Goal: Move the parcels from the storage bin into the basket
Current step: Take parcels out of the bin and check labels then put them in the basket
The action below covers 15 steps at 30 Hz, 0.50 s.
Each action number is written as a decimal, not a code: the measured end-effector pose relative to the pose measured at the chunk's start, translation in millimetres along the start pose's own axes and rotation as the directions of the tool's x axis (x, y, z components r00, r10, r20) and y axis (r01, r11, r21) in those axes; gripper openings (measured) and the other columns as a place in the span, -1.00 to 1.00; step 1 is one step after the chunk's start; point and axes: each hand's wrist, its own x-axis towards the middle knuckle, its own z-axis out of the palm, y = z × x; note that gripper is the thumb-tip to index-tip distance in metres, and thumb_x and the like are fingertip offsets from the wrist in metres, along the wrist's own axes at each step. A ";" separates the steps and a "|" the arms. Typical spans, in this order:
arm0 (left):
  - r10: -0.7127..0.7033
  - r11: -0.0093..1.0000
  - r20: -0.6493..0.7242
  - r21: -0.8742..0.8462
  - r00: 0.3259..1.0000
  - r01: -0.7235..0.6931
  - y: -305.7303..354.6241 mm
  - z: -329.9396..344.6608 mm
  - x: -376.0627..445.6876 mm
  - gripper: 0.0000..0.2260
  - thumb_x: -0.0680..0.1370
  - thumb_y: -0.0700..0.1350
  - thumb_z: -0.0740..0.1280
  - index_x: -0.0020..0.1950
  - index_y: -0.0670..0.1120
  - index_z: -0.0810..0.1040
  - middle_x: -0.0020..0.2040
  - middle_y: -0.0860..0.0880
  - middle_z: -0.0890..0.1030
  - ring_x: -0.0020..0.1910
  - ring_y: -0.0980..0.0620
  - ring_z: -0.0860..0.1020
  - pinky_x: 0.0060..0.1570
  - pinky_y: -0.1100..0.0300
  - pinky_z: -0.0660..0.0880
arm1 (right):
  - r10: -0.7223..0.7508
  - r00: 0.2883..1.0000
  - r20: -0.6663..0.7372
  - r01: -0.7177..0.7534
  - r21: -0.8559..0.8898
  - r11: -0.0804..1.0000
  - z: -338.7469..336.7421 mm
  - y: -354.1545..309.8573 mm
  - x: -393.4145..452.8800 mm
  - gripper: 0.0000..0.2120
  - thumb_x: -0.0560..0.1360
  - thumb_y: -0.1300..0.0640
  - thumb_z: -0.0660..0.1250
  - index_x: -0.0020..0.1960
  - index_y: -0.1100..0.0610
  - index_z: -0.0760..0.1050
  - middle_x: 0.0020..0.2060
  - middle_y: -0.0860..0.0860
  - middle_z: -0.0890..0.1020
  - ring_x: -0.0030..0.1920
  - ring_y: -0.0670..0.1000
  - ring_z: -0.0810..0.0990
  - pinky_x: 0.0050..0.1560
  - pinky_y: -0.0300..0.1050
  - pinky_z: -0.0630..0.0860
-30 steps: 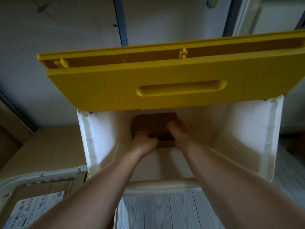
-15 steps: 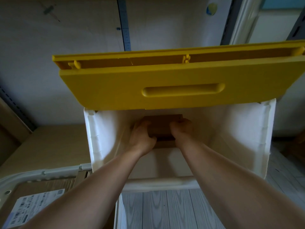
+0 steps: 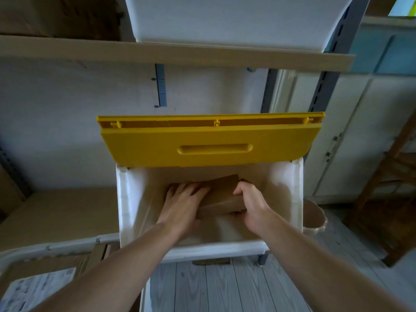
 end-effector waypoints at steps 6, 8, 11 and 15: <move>0.062 0.996 0.082 -0.074 0.995 -0.056 8.1 -44.5 -53.1 0.00 0.35 0.42 0.43 0.63 0.23 -0.04 0.63 0.05 -0.11 0.62 -0.03 -0.14 0.57 -0.16 0.03 | -0.023 0.999 -0.025 0.025 0.064 0.998 -29.9 -1.7 -49.2 -0.80 0.43 0.30 0.18 -0.05 0.12 0.51 -0.12 0.15 0.59 -0.08 0.17 0.54 -0.08 0.01 0.45; 0.056 0.986 0.120 -0.161 0.991 -0.037 2.8 -55.9 -74.8 -0.02 0.33 0.48 0.38 0.60 0.30 -0.06 0.60 0.14 -0.33 0.60 0.04 -0.27 0.59 -0.18 -0.08 | -0.054 0.998 -0.017 0.056 0.117 0.992 -41.7 -1.5 -59.6 -0.68 0.44 0.33 0.13 0.09 0.13 0.54 0.00 0.22 0.60 0.01 0.22 0.54 0.04 0.12 0.51; 0.006 0.891 0.113 -0.451 0.994 0.046 -3.5 -70.9 -110.2 -0.17 0.33 0.57 0.24 0.51 0.47 -0.04 0.56 0.28 -0.38 0.59 0.14 -0.22 0.57 -0.16 0.03 | -0.119 0.985 0.123 0.085 0.251 0.964 -56.7 -2.5 -81.5 -0.46 0.46 0.36 0.03 0.34 0.10 0.50 0.20 0.23 0.60 0.13 0.24 0.55 0.05 0.15 0.55; -0.148 0.475 0.132 -0.860 0.980 0.188 0.0 -87.8 -138.6 -0.36 0.32 0.53 0.30 0.37 0.55 0.21 0.54 0.23 0.27 0.41 0.19 0.40 0.45 -0.05 0.32 | -0.160 0.950 0.270 0.087 0.262 0.961 -58.4 -2.7 -104.8 -0.31 0.26 0.31 0.10 0.38 0.09 0.49 0.22 0.21 0.62 0.14 0.25 0.55 -0.07 0.08 0.54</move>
